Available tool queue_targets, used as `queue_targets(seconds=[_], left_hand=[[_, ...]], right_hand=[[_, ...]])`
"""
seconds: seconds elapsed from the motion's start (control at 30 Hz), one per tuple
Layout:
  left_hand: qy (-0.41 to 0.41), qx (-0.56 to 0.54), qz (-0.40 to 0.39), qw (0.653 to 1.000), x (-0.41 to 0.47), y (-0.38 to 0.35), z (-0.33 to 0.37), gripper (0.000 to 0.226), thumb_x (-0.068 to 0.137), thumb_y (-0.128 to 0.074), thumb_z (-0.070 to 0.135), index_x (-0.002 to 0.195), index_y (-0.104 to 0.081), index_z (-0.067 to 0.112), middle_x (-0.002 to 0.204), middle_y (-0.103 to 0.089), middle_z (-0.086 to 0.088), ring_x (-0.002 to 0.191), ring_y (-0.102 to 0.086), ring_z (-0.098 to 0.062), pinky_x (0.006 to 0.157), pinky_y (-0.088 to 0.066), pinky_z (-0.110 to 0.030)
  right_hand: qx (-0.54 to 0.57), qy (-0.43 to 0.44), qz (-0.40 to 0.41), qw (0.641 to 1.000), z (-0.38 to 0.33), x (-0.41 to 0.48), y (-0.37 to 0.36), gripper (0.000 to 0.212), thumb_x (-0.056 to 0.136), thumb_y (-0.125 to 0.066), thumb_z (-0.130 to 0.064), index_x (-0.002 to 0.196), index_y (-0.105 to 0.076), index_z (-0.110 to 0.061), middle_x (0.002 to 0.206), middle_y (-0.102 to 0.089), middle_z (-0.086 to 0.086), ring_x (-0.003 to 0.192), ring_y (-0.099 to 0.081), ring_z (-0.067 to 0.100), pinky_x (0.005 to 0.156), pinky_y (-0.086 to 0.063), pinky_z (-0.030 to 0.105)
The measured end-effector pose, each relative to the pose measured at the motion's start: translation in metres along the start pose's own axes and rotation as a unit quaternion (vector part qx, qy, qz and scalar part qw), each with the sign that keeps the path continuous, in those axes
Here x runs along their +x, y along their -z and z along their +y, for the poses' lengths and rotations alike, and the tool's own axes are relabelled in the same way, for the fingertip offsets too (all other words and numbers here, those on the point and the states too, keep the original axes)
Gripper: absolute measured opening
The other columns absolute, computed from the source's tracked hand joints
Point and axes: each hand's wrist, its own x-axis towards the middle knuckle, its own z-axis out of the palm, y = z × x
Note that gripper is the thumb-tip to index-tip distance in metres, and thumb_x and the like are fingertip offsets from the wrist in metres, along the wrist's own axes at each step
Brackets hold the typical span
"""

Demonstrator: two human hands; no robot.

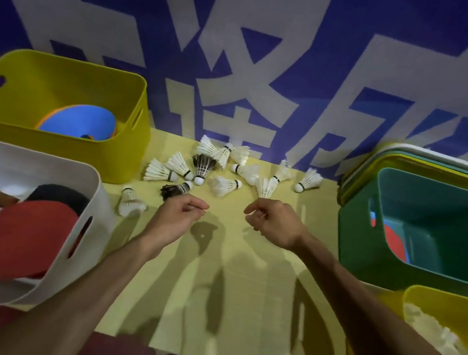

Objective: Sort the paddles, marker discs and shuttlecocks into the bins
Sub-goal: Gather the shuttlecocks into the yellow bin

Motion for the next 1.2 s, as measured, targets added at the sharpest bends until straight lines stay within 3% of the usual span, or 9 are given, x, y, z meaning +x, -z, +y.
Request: queue_targets(seconds=[0.23, 0.33, 0.47, 0.63, 0.73, 0.87, 0.97, 1.1, 1.2], left_hand=[[0.071, 0.003, 0.095, 0.993, 0.025, 0.039, -0.052, 0.022, 0.091, -0.052, 0.009, 0.108, -0.061, 0.021, 0.114, -0.062, -0.002, 0.11, -0.057, -0.019, 0.085, -0.042, -0.026], [0.061, 0.071, 0.1, 0.991, 0.033, 0.05, -0.062, 0.034, 0.092, -0.052, 0.01, 0.125, -0.055, 0.015, 0.132, -0.051, -0.004, 0.123, -0.048, -0.02, 0.097, -0.038, -0.028], [0.039, 0.176, 0.119, 0.976, 0.05, 0.061, -0.071, 0.044, 0.091, -0.056, 0.015, 0.133, -0.048, 0.015, 0.149, -0.031, -0.006, 0.139, -0.026, -0.022, 0.113, -0.024, -0.033], [0.105, 0.22, 0.082, 0.966, 0.063, 0.067, -0.088, 0.073, 0.09, -0.055, 0.02, 0.15, -0.014, 0.013, 0.16, 0.004, -0.004, 0.147, 0.002, -0.029, 0.119, -0.011, -0.042], [0.148, 0.24, 0.062, 0.957, 0.072, 0.066, -0.091, 0.08, 0.09, -0.054, 0.024, 0.151, -0.003, 0.014, 0.159, 0.016, -0.005, 0.147, 0.01, -0.03, 0.119, -0.01, -0.043], [0.188, 0.259, 0.052, 0.946, 0.08, 0.062, -0.093, 0.078, 0.09, -0.054, 0.032, 0.151, -0.008, 0.013, 0.16, 0.007, -0.004, 0.146, -0.005, -0.032, 0.117, -0.017, -0.046], [0.163, 0.297, 0.035, 0.94, 0.079, 0.057, -0.096, 0.071, 0.089, -0.053, 0.033, 0.148, -0.017, 0.014, 0.157, -0.005, -0.001, 0.14, -0.02, -0.032, 0.112, -0.025, -0.045], [0.101, 0.315, 0.05, 0.943, 0.07, 0.045, -0.094, 0.052, 0.089, -0.055, 0.027, 0.136, -0.039, 0.016, 0.145, -0.023, -0.002, 0.122, -0.039, -0.029, 0.094, -0.038, -0.037], [0.061, 0.333, 0.055, 0.939, 0.063, 0.034, -0.095, 0.035, 0.088, -0.057, 0.023, 0.122, -0.05, 0.018, 0.139, -0.028, 0.002, 0.114, -0.045, -0.027, 0.077, -0.037, -0.03]], right_hand=[[-0.033, 0.003, -0.06, 0.998, -0.033, 0.068, -0.071, 0.023, 0.091, -0.059, -0.024, 0.111, -0.063, -0.015, 0.104, -0.07, 0.004, 0.097, -0.061, 0.021, 0.075, -0.039, 0.022], [-0.043, 0.005, -0.075, 0.996, -0.045, 0.096, -0.095, 0.026, 0.092, -0.059, -0.021, 0.115, -0.06, -0.012, 0.105, -0.069, 0.007, 0.095, -0.059, 0.022, 0.073, -0.038, 0.022], [-0.099, 0.012, -0.061, 0.993, -0.061, 0.133, -0.123, 0.041, 0.09, -0.058, -0.02, 0.128, -0.05, -0.009, 0.121, -0.055, 0.015, 0.112, -0.053, 0.029, 0.09, -0.042, 0.032], [-0.127, 0.038, -0.037, 0.99, -0.076, 0.158, -0.149, 0.057, 0.088, -0.058, -0.019, 0.141, -0.038, -0.014, 0.139, -0.034, 0.016, 0.127, -0.036, 0.034, 0.104, -0.039, 0.043], [-0.214, 0.078, -0.064, 0.972, -0.073, 0.165, -0.156, 0.06, 0.088, -0.056, -0.021, 0.144, -0.034, -0.019, 0.148, -0.027, 0.011, 0.131, -0.03, 0.034, 0.104, -0.04, 0.047], [-0.265, 0.105, -0.061, 0.957, -0.059, 0.164, -0.156, 0.04, 0.091, -0.052, -0.019, 0.13, -0.046, -0.017, 0.133, -0.041, 0.008, 0.12, -0.039, 0.029, 0.091, -0.048, 0.042], [-0.253, 0.093, -0.039, 0.962, -0.045, 0.152, -0.153, 0.025, 0.091, -0.051, -0.012, 0.116, -0.051, -0.015, 0.126, -0.043, 0.007, 0.113, -0.042, 0.026, 0.079, -0.047, 0.037], [-0.243, 0.07, -0.034, 0.967, -0.027, 0.137, -0.141, 0.021, 0.09, -0.053, -0.012, 0.111, -0.052, -0.014, 0.121, -0.045, 0.007, 0.107, -0.045, 0.026, 0.071, -0.044, 0.035], [-0.23, 0.063, -0.028, 0.971, -0.013, 0.123, -0.133, 0.023, 0.091, -0.052, -0.014, 0.114, -0.052, -0.014, 0.118, -0.048, 0.008, 0.104, -0.05, 0.028, 0.072, -0.047, 0.037]])
